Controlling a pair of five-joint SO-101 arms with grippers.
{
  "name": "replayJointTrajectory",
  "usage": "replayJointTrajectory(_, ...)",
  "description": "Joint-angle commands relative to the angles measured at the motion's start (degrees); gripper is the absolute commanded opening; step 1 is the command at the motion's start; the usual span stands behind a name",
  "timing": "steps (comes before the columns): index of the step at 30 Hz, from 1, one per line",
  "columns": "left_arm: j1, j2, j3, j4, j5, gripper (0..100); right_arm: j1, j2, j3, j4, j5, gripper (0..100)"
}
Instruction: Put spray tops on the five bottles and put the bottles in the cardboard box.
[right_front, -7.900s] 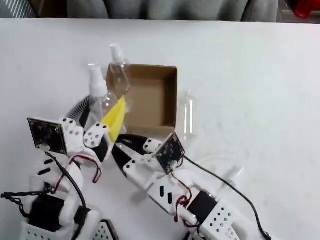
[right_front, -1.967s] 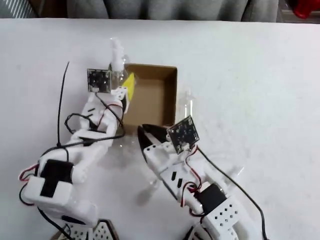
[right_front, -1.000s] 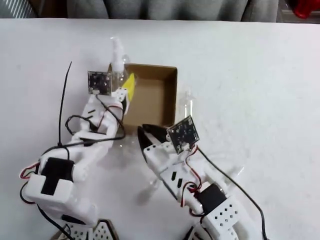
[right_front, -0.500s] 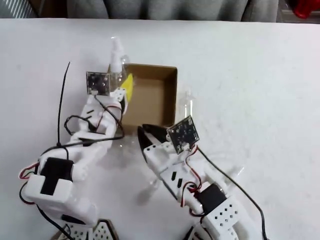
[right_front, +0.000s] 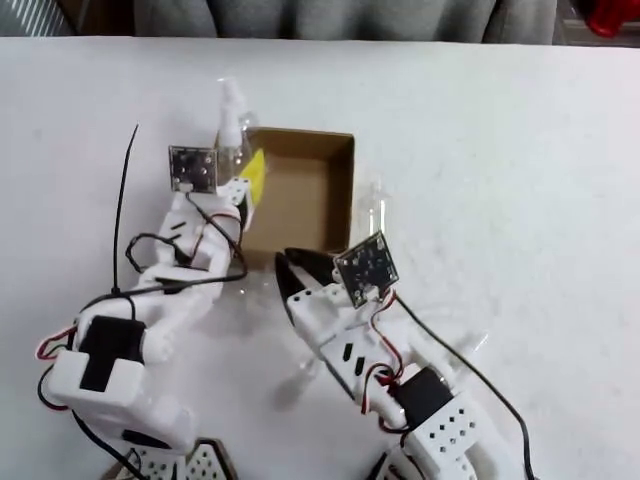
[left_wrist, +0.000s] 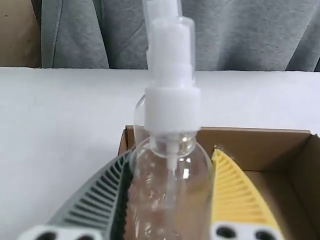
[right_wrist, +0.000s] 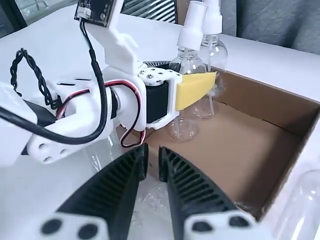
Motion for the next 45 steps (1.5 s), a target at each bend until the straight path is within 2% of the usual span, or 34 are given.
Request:
replayJointTrajectory(1, -0.7, -0.7, 0.0, -1.3, -0.7, 18, 0.5, -0.5, -2.1, 0.3, 0.1, 1.9)
replayJointTrajectory(8, -0.7, -0.7, 0.1, -1.3, -0.8, 18, 0.5, -0.5, -2.1, 0.3, 0.1, 1.9)
replayJointTrajectory(15, -0.7, -0.7, 1.4, -1.3, -0.4, 32, 0.6, -0.5, -2.1, 0.3, 0.1, 1.9)
replayJointTrajectory(36, -1.3, -1.3, 2.2, -1.6, -0.4, 32, 0.7, -0.5, -2.1, 0.3, 0.1, 1.9)
replayJointTrajectory(42, -1.0, -10.4, 7.8, -0.5, 1.2, 32, 0.6, -0.5, -2.1, 0.3, 0.1, 1.9)
replayJointTrajectory(45, -1.0, -15.0, 8.9, 5.3, 1.6, 32, 0.6, -0.5, -2.1, 0.3, 0.1, 1.9)
